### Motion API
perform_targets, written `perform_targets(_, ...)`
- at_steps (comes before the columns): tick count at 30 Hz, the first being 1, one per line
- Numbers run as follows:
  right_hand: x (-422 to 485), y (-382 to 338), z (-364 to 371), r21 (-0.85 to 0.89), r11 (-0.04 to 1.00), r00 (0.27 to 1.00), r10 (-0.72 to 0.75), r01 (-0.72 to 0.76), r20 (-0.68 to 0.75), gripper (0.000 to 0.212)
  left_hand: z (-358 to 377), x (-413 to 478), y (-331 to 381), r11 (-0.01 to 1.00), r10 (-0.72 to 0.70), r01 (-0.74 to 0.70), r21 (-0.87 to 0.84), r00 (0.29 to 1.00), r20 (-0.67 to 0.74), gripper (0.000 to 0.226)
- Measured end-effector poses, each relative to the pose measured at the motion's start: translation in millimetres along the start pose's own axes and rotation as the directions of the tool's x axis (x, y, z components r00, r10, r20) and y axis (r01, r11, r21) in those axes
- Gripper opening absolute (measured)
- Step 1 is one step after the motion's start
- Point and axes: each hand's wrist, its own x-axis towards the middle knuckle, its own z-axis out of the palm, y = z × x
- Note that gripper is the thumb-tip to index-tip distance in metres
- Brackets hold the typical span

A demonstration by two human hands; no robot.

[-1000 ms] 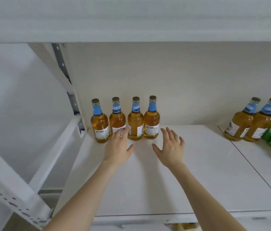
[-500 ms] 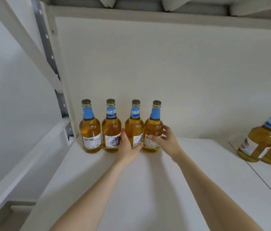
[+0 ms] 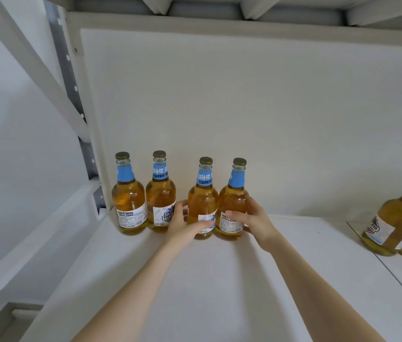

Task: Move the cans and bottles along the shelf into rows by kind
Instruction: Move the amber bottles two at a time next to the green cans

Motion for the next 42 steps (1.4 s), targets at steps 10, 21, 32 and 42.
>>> perform_targets(10, -57, -5, 7, 0.053, 0.997, 0.998, 0.057, -0.055, -0.027, 0.058, -18, -35, 9, 0.994, -0.077, 0.059, 0.096, 0.979, 0.191, 0.074)
perform_targets(21, -132, -13, 46, 0.231, 0.94, 0.933, 0.299, -0.252, -0.199, 0.051, -51, -126, 17, 0.971, -0.183, 0.205, -0.12, 0.968, 0.17, 0.071)
perform_targets(32, -201, -35, 90, 0.3, 0.912, 0.91, 0.351, -0.279, -0.221, 0.059, -102, -210, 32, 0.944, -0.219, 0.254, -0.212, 0.96, 0.175, 0.056)
perform_targets(42, -237, -51, 92, 0.332, 0.91, 0.907, 0.34, -0.25, -0.249, 0.063, -103, -243, 33, 0.932, -0.257, 0.29, -0.219, 0.952, 0.166, 0.046)
